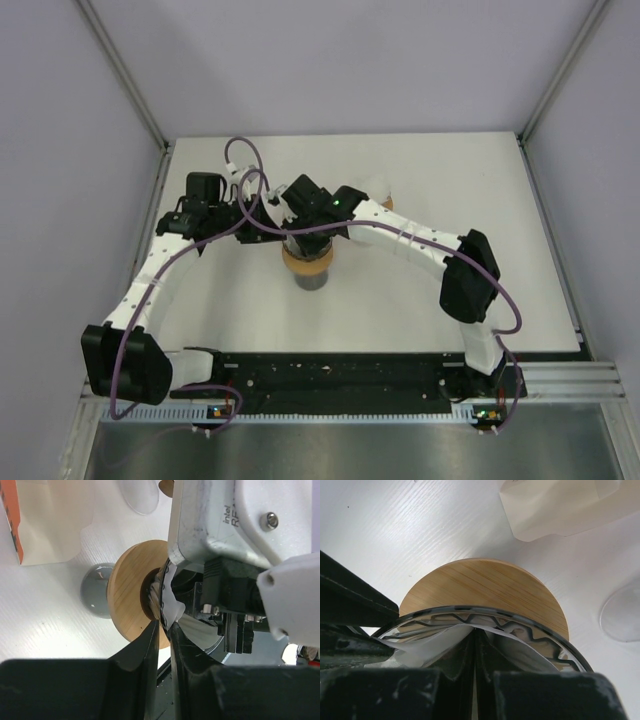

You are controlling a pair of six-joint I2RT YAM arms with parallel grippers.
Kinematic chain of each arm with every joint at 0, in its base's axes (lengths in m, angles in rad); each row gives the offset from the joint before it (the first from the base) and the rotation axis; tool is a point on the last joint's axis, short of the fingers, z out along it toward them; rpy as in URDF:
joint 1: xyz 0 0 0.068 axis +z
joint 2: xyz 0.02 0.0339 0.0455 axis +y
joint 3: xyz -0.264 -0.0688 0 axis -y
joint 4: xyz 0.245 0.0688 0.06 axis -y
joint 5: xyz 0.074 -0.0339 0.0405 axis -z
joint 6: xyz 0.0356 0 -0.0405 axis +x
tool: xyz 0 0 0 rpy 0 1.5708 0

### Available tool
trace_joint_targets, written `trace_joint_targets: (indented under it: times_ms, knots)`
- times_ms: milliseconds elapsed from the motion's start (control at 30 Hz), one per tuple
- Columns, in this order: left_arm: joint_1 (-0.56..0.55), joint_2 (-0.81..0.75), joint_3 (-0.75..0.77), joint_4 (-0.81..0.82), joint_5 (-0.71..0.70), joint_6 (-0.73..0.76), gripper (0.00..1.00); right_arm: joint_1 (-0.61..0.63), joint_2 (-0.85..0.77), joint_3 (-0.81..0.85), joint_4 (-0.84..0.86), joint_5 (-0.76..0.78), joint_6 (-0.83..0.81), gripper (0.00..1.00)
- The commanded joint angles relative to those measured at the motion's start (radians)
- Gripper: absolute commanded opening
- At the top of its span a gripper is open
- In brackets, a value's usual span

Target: Place the coffee filter in the dripper

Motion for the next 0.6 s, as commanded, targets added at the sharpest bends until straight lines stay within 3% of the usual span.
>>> trace_joint_targets:
  times_ms: [0,400,567]
  knots:
    - [-0.011,-0.010,0.001,0.018,-0.010,0.037,0.18,-0.002,-0.041,0.041,0.019,0.007,-0.011,0.00]
    - [-0.011,-0.010,0.007,0.015,-0.012,0.042,0.17,-0.027,-0.186,0.021,0.046,0.043,-0.009,0.00]
    - [-0.013,-0.009,0.017,0.007,-0.018,0.055,0.22,-0.036,-0.251,0.010,0.052,0.047,-0.009,0.00]
